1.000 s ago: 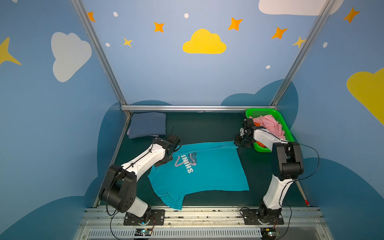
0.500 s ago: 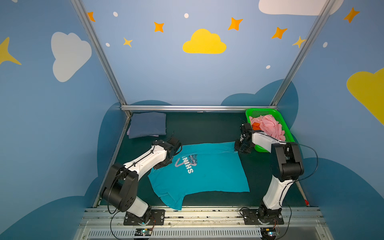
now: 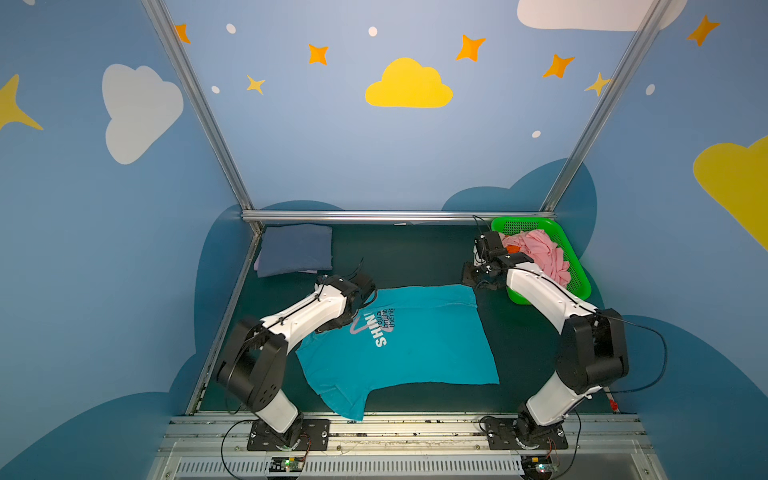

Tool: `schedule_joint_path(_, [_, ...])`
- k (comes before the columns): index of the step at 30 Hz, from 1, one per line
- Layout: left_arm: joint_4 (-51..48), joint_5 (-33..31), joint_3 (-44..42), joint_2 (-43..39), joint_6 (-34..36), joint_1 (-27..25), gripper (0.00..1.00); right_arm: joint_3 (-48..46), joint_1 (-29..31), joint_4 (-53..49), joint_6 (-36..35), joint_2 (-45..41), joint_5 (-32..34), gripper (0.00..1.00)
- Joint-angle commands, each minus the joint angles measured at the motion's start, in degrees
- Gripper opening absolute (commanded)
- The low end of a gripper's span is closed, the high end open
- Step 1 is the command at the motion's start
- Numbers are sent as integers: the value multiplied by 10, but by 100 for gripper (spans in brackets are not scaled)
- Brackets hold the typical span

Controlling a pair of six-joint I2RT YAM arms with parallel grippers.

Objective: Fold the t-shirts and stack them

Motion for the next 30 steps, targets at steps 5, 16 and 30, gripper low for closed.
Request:
schedule_joint_path(5, [37, 11, 115, 135, 54, -4, 71, 77, 15, -54, -20, 116, -40, 1])
schedule_joint_path(16, [25, 11, 202, 235, 88, 8, 76, 71, 24, -76, -5, 183, -83, 0])
schedule_joint_path(30, [41, 19, 166, 196, 99, 46, 74, -41, 33, -66, 4, 119, -44, 0])
